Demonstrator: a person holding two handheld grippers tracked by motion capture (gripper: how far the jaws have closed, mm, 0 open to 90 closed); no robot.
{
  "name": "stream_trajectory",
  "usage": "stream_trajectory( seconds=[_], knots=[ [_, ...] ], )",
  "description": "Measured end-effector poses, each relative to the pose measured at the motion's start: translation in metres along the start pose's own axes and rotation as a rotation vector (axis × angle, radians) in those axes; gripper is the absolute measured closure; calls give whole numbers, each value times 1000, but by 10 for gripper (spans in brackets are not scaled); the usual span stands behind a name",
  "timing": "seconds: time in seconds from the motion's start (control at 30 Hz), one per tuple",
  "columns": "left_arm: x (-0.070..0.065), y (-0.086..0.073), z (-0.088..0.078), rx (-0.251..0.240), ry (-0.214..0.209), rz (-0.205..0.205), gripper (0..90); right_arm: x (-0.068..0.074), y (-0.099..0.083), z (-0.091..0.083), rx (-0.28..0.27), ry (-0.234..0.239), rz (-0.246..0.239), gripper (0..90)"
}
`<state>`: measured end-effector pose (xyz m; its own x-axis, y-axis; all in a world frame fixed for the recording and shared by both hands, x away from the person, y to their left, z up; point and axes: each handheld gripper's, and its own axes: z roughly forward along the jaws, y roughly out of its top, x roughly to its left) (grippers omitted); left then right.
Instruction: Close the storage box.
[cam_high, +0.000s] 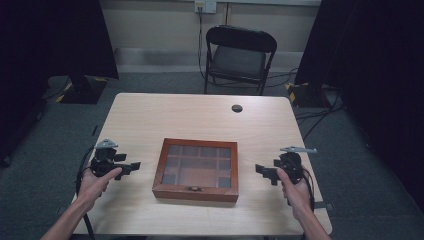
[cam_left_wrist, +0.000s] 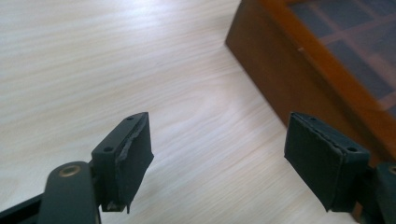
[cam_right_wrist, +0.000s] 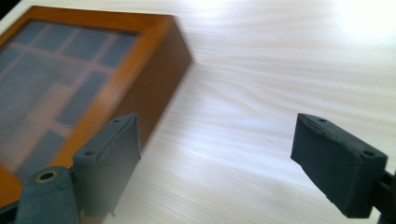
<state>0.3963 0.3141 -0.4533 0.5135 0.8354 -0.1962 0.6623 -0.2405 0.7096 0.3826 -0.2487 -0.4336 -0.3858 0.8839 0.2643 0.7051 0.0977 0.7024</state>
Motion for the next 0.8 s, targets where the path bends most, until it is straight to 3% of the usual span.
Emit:
stream_trajectory(
  seconds=[0.1, 0.17, 0.2, 0.3, 0.33, 0.37, 0.43, 0.47, 0.53, 0.6, 0.67, 0.73, 0.8],
  knots=[
    [8, -4, 5, 57, 36, 9, 255, -12, -8, 3, 49, -40, 12, 147],
    [12, -6, 10, 85, 65, -4, 274, -16, -10, 9, 118, -24, 47, 148],
    [14, -7, 12, 93, 74, -1, 274, -17, -11, 13, 148, -27, 33, 149],
    [14, -9, 18, 86, 110, -11, 273, -16, -14, 23, 185, -84, -18, 149],
    [12, -12, 21, 93, 130, 19, 267, -16, -15, 26, 201, -109, -23, 149],
    [12, -12, 21, 93, 130, 19, 227, -16, -15, 26, 201, -109, -23, 149],
    [8, -16, 28, 81, 148, 31, 225, -21, -18, 36, 244, -189, 0, 144],
    [7, -17, 31, 81, 167, 41, 233, -21, -19, 36, 235, -226, -14, 148],
    [3, -19, 37, 70, 201, 83, 203, -22, -20, 37, 213, -249, -21, 144],
    [3, -20, 40, 51, 205, 72, 154, -21, -26, 39, 170, -293, -49, 127],
    [5, -24, 42, 11, 209, 78, 105, -21, -33, 44, 112, -287, -108, 6],
    [6, -27, 43, -20, 210, 62, 64, -21, -39, 47, 56, -281, -117, 0],
    [6, -27, 43, -19, 212, 61, 55, -21, -42, 49, 15, -281, -115, 0]
  ],
)
